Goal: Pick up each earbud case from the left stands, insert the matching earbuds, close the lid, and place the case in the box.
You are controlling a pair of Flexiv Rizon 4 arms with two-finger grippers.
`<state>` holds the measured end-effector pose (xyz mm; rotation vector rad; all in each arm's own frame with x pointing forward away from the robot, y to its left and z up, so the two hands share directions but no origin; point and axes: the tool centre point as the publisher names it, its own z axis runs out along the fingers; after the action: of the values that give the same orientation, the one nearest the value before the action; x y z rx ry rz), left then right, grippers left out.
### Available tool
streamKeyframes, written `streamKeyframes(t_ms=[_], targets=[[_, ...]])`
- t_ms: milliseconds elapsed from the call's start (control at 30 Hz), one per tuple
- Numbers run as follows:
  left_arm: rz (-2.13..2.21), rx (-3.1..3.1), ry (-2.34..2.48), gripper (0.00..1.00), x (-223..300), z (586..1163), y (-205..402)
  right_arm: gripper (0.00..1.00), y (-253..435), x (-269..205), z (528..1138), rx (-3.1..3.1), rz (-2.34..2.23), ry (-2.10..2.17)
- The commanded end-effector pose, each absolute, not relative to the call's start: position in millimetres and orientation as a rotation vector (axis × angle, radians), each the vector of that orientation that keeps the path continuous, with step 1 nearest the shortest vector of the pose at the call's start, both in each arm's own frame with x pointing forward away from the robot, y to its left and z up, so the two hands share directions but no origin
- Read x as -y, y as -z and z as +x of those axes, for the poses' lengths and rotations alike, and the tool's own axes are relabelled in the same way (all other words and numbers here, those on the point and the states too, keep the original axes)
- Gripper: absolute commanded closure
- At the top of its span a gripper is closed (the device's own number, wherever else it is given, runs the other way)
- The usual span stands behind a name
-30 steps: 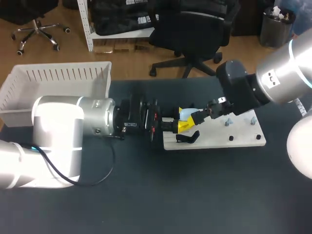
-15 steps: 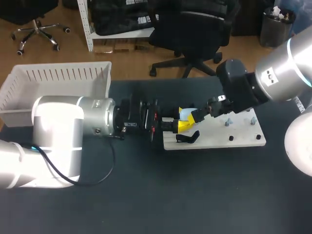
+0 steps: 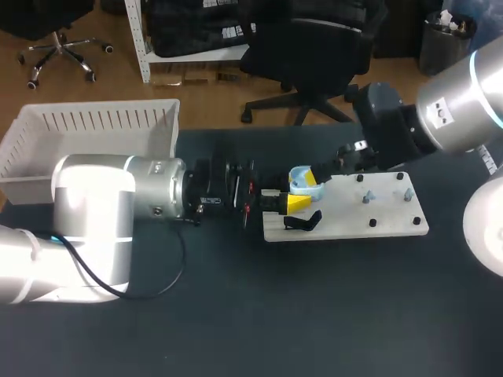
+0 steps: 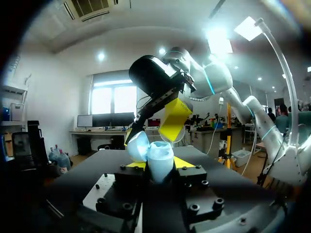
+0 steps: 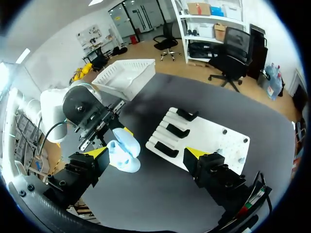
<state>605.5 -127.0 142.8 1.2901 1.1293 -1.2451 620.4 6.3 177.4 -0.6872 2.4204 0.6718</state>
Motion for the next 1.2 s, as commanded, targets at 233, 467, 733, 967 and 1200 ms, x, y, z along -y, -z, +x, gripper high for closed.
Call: streamKeyframes(t_ms=[233,467,733,967,1200], targets=[[1.288,-1.127,1.243,1.00,127,605,-142,0.00,-200,49,636,-2.437,-0.651,-0.322],[1.288,-1.127,1.243,1.00,127,605,-142,0.00,-182,96,656,-2.558,-0.621,-0.053],[1.287,-1.131,1.236,1.00,125,602,-141,0.00,-143,118,670,-2.619,-0.709,0.098],[1.300,-1.140,1.208,1.00,115,594,-139,0.00,-105,143,681,-2.721,-0.745,0.180],[1.297,-1.125,1.190,1.00,109,589,-141,0.00,-82,161,687,-2.791,-0.729,0.175]])
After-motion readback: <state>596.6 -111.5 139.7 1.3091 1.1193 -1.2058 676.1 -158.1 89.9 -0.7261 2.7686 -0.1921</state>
